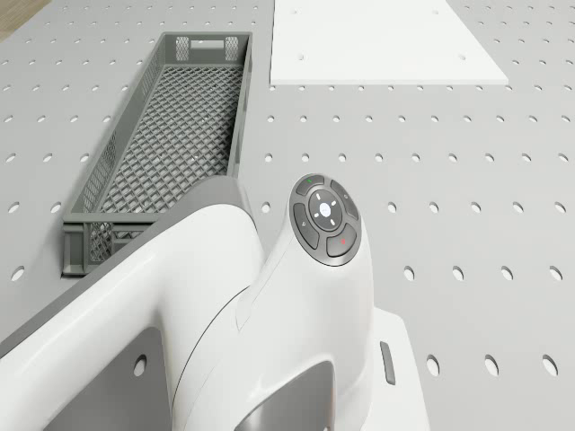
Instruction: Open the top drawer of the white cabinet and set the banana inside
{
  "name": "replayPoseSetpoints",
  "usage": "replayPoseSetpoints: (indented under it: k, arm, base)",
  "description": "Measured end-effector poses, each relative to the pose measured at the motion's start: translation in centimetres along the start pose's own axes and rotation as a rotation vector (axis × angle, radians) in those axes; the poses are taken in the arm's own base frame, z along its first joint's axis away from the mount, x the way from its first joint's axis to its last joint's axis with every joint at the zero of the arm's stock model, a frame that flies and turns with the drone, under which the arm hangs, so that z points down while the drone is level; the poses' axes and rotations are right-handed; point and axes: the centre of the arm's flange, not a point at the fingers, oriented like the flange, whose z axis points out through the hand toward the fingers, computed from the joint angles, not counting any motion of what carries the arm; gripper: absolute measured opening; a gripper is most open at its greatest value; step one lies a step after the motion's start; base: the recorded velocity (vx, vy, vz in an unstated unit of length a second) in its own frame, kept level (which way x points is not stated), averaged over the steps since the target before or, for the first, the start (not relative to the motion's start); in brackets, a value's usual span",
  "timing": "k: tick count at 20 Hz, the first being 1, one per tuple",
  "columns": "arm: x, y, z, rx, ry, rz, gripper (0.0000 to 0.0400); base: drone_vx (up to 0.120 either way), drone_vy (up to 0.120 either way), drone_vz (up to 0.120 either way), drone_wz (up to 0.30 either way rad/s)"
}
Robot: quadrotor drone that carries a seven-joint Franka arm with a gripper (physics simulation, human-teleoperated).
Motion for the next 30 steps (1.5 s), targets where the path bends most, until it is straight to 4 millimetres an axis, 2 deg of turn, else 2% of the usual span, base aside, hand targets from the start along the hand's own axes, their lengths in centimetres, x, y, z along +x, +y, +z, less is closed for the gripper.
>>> replayPoseSetpoints:
  k: [7,19,30]
  arm:
    - [0.0,0.0,-2.3,-0.001,0.0,0.013,0.0193]
    - [0.0,0.0,-3.1,-0.001,0.001,0.018,0.0193]
    - [0.0,0.0,-3.2,-0.001,0.001,0.019,0.0193]
  base:
    - [0.0,0.0,0.109,0.0]
    - [0.0,0.0,0.12,0.0]
    - [-0.116,0.0,0.12,0.0]
